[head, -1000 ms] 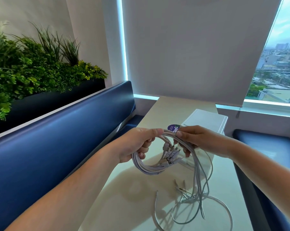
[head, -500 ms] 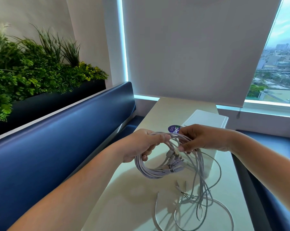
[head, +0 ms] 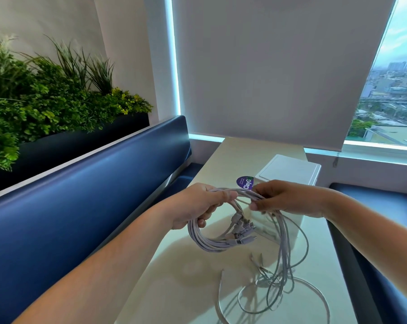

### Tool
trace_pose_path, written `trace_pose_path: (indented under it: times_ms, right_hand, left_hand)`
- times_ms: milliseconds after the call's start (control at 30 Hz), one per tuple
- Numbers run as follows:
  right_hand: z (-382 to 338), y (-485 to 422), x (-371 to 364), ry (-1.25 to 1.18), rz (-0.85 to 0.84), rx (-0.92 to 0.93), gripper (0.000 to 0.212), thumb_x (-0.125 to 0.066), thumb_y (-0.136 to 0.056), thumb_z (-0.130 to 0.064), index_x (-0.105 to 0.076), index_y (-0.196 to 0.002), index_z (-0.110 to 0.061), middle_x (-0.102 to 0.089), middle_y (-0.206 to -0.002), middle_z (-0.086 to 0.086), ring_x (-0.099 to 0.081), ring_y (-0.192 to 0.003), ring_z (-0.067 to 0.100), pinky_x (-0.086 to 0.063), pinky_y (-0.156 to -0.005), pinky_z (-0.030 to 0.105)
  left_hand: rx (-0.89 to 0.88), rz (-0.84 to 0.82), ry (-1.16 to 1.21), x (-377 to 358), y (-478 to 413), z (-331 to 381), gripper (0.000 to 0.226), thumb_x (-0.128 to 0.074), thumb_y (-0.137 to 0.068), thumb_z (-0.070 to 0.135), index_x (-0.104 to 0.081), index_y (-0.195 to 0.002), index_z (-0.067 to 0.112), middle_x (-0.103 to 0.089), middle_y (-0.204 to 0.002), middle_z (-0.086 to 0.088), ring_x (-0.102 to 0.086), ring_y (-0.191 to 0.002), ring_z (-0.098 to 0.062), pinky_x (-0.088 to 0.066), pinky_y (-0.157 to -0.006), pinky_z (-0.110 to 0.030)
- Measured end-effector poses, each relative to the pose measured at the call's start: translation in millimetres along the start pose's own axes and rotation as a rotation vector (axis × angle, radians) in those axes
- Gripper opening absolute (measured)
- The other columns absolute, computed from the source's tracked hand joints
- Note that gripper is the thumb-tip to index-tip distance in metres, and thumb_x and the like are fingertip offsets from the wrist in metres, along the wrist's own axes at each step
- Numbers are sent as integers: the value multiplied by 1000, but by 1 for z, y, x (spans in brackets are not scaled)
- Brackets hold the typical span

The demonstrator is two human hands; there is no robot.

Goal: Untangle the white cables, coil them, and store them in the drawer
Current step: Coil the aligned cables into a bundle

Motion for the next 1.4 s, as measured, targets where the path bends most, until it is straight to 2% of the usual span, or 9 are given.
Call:
trace_pose_path:
  times_ms: [367, 533, 633, 700, 867, 1033, 1200, 1300, 1400]
  right_hand:
    - [-8, -6, 12, 483, 311, 0, 50, -60, -79, -59, -57, -83, -9, -54, -69, 3, -42, -58, 11, -35, -59, 28]
    - [10, -2, 7, 139, 106, -92, 44, -61, -84, -50, -61, -83, -6, -50, -65, 4, -48, -56, 12, -44, -60, 25]
    - [23, 0, 4, 135, 70, -102, 39, -62, -87, -42, -58, -82, -4, -52, -64, 0, -49, -57, 8, -42, -62, 20]
    - [35, 1, 6, 239, 137, -114, 30, -63, -88, -39, -58, -80, -11, -56, -61, -9, -47, -54, 0, -37, -58, 14]
    - [52, 4, 13, 250, 381, -65, 18, -71, -81, -38, -60, -91, -27, -63, -80, -9, -55, -66, 4, -45, -61, 20]
    - [49, 13, 23, 40, 649, 72, 34, -75, -63, -44, -54, -86, -30, -54, -95, -7, -61, -75, 13, -51, -49, 25]
    - [44, 25, 34, 203, 936, 251, 20, -72, -77, -28, -56, -87, -23, -47, -97, -10, -60, -81, 4, -49, -61, 12]
    - [53, 24, 36, 415, 970, 255, 8, -69, -84, -11, -61, -86, -12, -52, -90, -4, -55, -71, 11, -41, -64, 17]
    - [86, 23, 39, 548, 907, 44, 9, -66, -85, -6, -62, -84, -13, -56, -82, -3, -51, -69, 17, -37, -64, 26]
  left_hand:
    - [-24, 17, -25, 2, 1, 8, 40, -63, -90, 45, -45, -70, 16, -30, -52, 6, -24, -45, -11, -30, -46, -24]
    - [-32, 78, 0, 14, 0, 7, 41, -61, -92, 43, -42, -67, 16, -29, -51, 7, -24, -43, -10, -30, -45, -22]
    - [-30, 124, 64, 23, 0, 7, 40, -61, -92, 41, -41, -68, 16, -26, -52, 7, -21, -44, -11, -27, -45, -22]
    - [-24, 174, 126, 33, 1, 8, 41, -61, -92, 41, -40, -67, 17, -24, -52, 7, -20, -43, -11, -27, -43, -22]
    - [-36, 233, 183, 48, 1, 12, 41, -61, -93, 41, -40, -66, 17, -24, -52, 7, -20, -41, -9, -27, -40, -20]
    - [-38, 275, 216, 55, 0, 13, 42, -61, -93, 42, -40, -65, 18, -24, -51, 8, -20, -42, -9, -27, -42, -21]
    - [-46, 301, 244, 59, 0, 16, 41, -61, -93, 42, -42, -65, 18, -25, -51, 8, -20, -43, -9, -27, -43, -21]
    - [-54, 301, 268, 63, 2, 18, 41, -61, -93, 43, -42, -66, 18, -23, -53, 7, -18, -44, -10, -26, -42, -21]
    - [-70, 311, 309, 70, 6, 18, 42, -59, -94, 42, -40, -65, 19, -20, -55, 7, -15, -46, -10, -24, -43, -21]
Point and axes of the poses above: each hand's wrist, its own y-axis away from the middle knuckle, its own x-axis out of the back of the hand, z = x × y, the point moved 6 cm from there along -y, towards the middle knuckle
